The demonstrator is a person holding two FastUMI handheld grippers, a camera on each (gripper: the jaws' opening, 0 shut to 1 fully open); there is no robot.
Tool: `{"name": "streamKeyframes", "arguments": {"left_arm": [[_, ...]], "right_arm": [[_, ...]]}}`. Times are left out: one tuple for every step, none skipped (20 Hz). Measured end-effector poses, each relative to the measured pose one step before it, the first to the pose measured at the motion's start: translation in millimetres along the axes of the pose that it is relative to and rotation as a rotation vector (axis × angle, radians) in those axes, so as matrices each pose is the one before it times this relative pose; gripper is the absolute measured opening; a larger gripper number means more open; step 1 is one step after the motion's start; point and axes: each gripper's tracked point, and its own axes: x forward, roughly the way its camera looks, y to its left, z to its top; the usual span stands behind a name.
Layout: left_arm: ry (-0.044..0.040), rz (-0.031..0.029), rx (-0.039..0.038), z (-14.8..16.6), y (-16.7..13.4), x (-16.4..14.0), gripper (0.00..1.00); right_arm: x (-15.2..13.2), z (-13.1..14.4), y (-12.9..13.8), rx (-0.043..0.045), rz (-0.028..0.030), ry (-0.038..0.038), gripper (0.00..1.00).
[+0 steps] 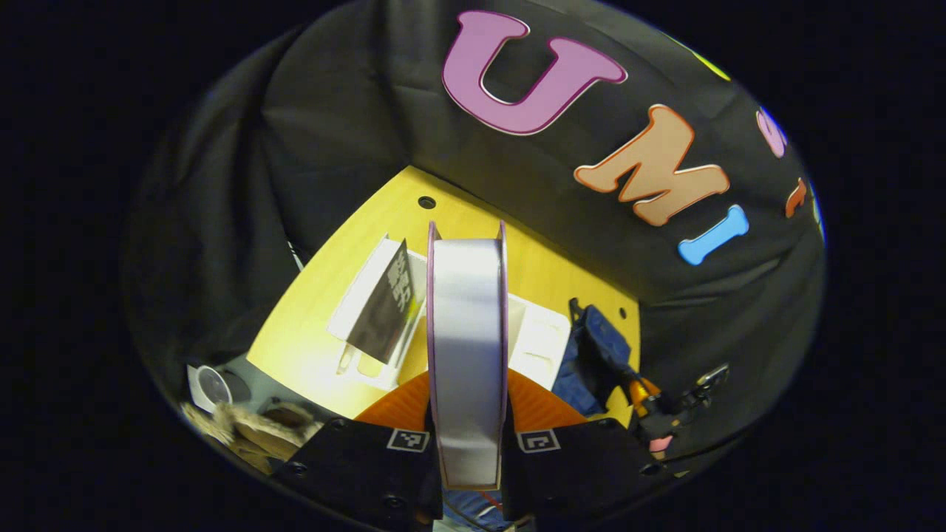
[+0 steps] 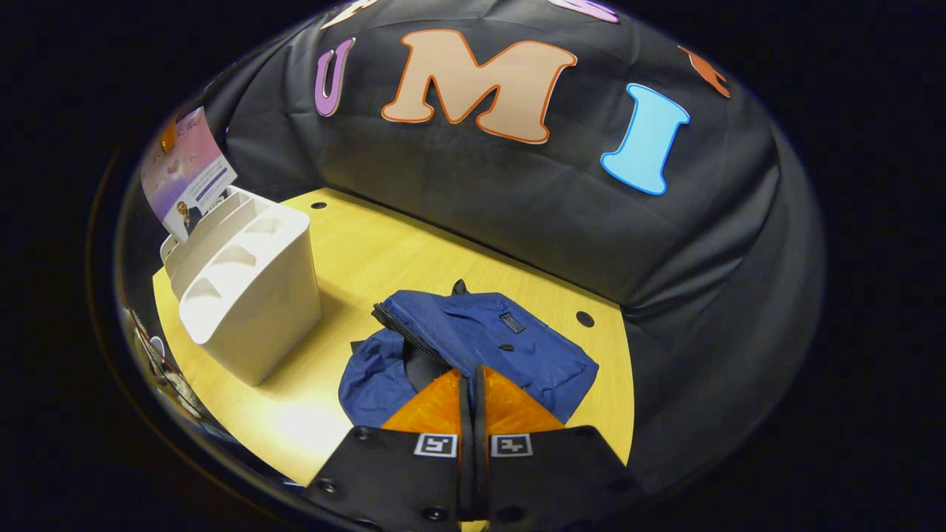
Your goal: Open the schoolbag, grab two books from the bookshelf and put them into the schoolbag.
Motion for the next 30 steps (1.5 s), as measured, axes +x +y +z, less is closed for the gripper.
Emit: {"name": "streamKeyframes", "arguments": {"left_arm": [[-0.02349,-0.02446,-0.01344,-1.46,-10.66,-7.91,0.28],[-0.01745,-0.01605,-0.00213,-3.38,-8.23,-3.73,0.28],[-0.01135,-0.01521,0.00737,-5.48,-9.14,-3.52,0.28],[-0.00871,-0.01398,0.00492,-7.46,-11.20,-2.10,0.28],[-0.00647,-0.01792,0.00922,-6.97,-11.11,-0.96,0.28],[-0.00816,-0.01949,0.00628,-8.20,-11.93,2.50,0.28],[-0.00646,-0.02551,-0.00038,-7.80,-13.10,1.46,0.29],[-0.00261,-0.03060,-0.00299,-8.03,-14.34,3.11,0.29],[-0.00106,-0.03281,-0.00442,-7.07,-13.08,4.93,0.28],[0.00111,-0.03134,-0.00723,-9.76,-12.84,6.30,0.29],[0.00698,-0.03361,-0.00917,-10.55,-11.97,8.32,0.29],[0.00648,-0.02472,-0.01191,-8.88,-7.12,10.10,0.28],[0.01045,-0.02864,-0.02165,-10.60,-7.94,12.22,0.29],[0.01668,-0.02485,-0.01511,-10.73,-6.38,12.43,0.28],[0.01329,-0.01861,-0.01482,-9.43,-5.44,12.61,0.29],[0.02066,-0.01216,-0.00550,-10.70,-3.03,12.87,0.28],[0.02356,-0.00919,-0.00027,-9.36,-2.78,11.48,0.28],[0.02371,-0.00955,-0.00518,-12.10,-2.80,13.35,0.28],[0.02004,-0.01391,-0.00819,-9.78,-3.64,14.03,0.28],[0.01884,-0.00998,-0.01664,-8.56,-2.82,13.48,0.28],[0.01394,-0.00400,-0.01637,-7.12,-1.02,12.76,0.28],[0.01137,0.00331,-0.01306,-8.61,1.05,13.18,0.28],[0.01090,0.00379,-0.00624,-6.41,2.41,12.36,0.28],[0.01683,0.00526,-0.00791,-7.77,2.94,14.59,0.28],[0.01116,0.00578,-0.01566,-5.05,3.85,14.86,0.28],[0.00921,0.00445,-0.01466,-2.80,4.04,12.49,0.28],[0.00073,0.00336,-0.01881,-3.11,4.22,13.60,0.29],[0.00251,-0.00026,-0.02199,-2.04,2.83,13.48,0.28],[-0.00061,-0.00608,-0.02585,-2.80,1.73,11.74,0.28],[-0.00823,-0.01252,-0.03236,0.12,0.76,16.57,0.28]], "right_arm": [[0.13,0.25,-0.55,0.00097,0.00393,-0.00286,0.03],[-0.14,1.37,-1.18,0.00272,0.00328,-0.00249,0.02],[0.30,1.63,-0.64,0.00473,0.00355,-0.00200,0.02],[-0.58,1.46,-1.80,0.00606,0.00126,-0.00280,0.02],[0.50,2.76,-1.86,0.00479,-0.00203,-0.00624,0.03],[0.79,3.21,-2.25,0.00655,-0.00470,-0.00805,0.03],[-0.58,1.72,-2.90,0.00805,-0.00429,-0.00464,0.03],[-1.17,3.28,-1.80,0.01095,-0.00450,-0.00533,0.03],[1.32,2.18,-1.68,0.00953,-0.00331,-0.00773,0.03],[0.49,1.89,-1.99,0.00732,-0.00393,-0.00286,0.01],[0.05,0.77,-0.11,0.00729,-0.00145,-0.00191,0.03],[-0.46,0.84,-0.50,0.00587,-0.00340,-0.00323,0.02],[0.39,1.80,-0.50,0.00553,-0.00434,-0.00321,0.02],[-0.03,2.01,-0.48,0.00537,-0.00521,-0.00206,0.03],[0.77,0.43,0.49,0.00702,-0.00401,-0.00118,0.03],[0.61,1.67,-0.13,0.00711,-0.00510,-0.00215,0.02],[-0.85,1.65,-1.05,0.00870,-0.00664,-0.00397,0.02],[0.58,1.79,-1.51,0.00806,-0.00857,-0.00341,0.02],[1.02,2.35,-2.67,0.01011,-0.01073,-0.00796,0.02],[0.16,2.67,-2.50,0.01124,-0.00892,-0.00634,0.03],[0.27,1.58,-1.07,0.01080,-0.00591,-0.00621,0.02],[-0.61,2.06,-1.81,0.00735,-0.00406,-0.00694,0.03],[1.51,1.81,-0.30,0.00273,-0.00073,-0.00792,0.03],[-0.76,1.16,-0.01,-0.00080,0.00278,-0.00650,0.03],[0.43,0.42,0.66,-0.00425,0.00258,-0.00423,0.02],[-0.09,0.25,-0.35,-0.00506,0.00144,-0.00446,0.02],[0.10,0.40,0.59,-0.00208,0.00234,-0.00248,0.03],[-2.07,0.49,0.48,-0.00048,0.00226,-0.00168,0.03],[0.31,0.22,0.58,-0.00087,0.00276,-0.00135,0.03],[-0.66,-0.47,0.79,-0.00131,0.00533,0.00435,0.03]]}}
